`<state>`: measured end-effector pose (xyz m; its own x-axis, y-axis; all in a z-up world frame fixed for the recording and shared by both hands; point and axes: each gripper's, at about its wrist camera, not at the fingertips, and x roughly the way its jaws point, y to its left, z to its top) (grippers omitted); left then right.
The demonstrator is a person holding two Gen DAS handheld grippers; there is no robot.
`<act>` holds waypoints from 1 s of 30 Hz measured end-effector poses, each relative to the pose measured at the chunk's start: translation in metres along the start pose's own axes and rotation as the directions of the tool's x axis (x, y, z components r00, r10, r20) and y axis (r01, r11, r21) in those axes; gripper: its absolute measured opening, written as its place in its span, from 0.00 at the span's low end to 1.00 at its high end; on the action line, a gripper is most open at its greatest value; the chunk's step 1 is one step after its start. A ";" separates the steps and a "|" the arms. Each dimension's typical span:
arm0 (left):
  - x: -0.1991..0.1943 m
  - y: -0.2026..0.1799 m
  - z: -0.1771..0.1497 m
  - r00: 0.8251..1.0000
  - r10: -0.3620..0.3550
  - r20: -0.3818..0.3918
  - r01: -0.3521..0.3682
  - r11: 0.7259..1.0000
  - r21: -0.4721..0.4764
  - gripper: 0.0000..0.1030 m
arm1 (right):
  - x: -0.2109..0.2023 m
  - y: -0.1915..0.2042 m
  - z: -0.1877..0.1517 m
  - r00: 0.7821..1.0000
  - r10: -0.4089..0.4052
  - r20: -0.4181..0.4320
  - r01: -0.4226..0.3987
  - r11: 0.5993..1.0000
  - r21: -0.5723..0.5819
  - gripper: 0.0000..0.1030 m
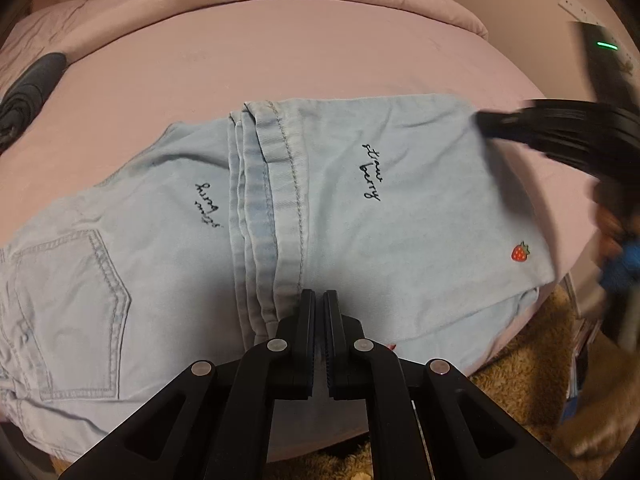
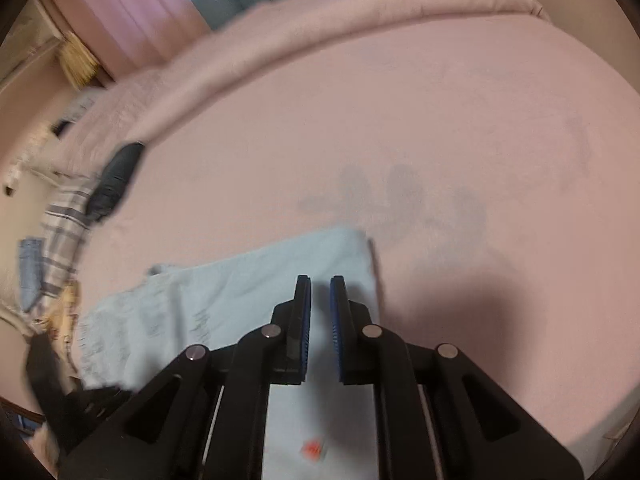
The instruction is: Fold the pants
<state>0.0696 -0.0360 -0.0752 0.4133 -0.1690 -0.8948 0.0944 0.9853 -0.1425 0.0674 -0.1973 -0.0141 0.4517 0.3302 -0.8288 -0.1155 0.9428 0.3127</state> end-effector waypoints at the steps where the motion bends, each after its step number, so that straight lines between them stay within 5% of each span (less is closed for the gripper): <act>1: 0.002 -0.014 -0.005 1.000 -0.004 0.000 0.004 1.000 -0.006 0.04 | 0.014 -0.001 0.001 0.999 -0.026 -0.032 0.026 1.000 -0.001 0.04; 6: -0.012 0.001 -0.020 0.999 -0.041 -0.003 0.040 0.998 -0.042 0.04 | 0.017 -0.006 -0.002 1.000 -0.012 0.001 0.012 1.000 0.025 0.01; 8: -0.020 0.005 -0.025 0.999 -0.045 -0.004 0.045 0.998 -0.048 0.04 | 0.001 -0.004 -0.009 1.000 -0.020 -0.006 0.020 0.999 0.037 0.09; 11: -0.022 0.009 -0.027 0.999 -0.052 -0.003 0.052 0.997 -0.055 0.04 | -0.032 -0.004 -0.037 0.998 -0.045 0.043 0.046 0.998 -0.031 0.11; 16: -0.021 0.012 -0.027 0.998 -0.068 -0.005 0.067 0.995 -0.071 0.04 | -0.041 -0.014 -0.100 0.993 -0.114 -0.018 0.113 0.992 -0.064 0.10; 19: -0.021 0.015 -0.028 0.997 -0.072 -0.006 0.072 0.995 -0.075 0.04 | -0.055 -0.024 -0.134 0.992 -0.117 0.037 0.117 0.993 -0.023 0.07; 25: -0.026 0.026 -0.027 0.993 -0.115 -0.012 0.114 0.988 -0.107 0.04 | -0.070 -0.029 -0.140 0.991 -0.131 0.033 0.130 0.991 0.007 0.09; 27: -0.036 0.037 -0.026 0.987 -0.160 -0.012 0.157 0.978 -0.137 0.05 | -0.070 -0.004 -0.125 0.988 -0.152 0.037 0.153 0.988 -0.014 0.18; 28: -0.043 0.043 -0.026 0.988 -0.157 -0.002 0.155 0.977 -0.149 0.08 | -0.073 0.004 -0.122 0.989 -0.143 0.050 0.144 0.989 -0.028 0.31; 30: -0.062 0.062 -0.029 0.997 -0.067 0.037 0.072 0.983 -0.171 0.28 | -0.079 0.024 -0.118 0.993 -0.091 0.081 0.096 0.993 -0.065 0.57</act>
<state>0.0231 0.0361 -0.0406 0.4396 -0.2354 -0.8668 -0.0327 0.9602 -0.2773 -0.0757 -0.1951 0.0041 0.5301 0.2384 -0.8138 -0.1288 0.9712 0.2006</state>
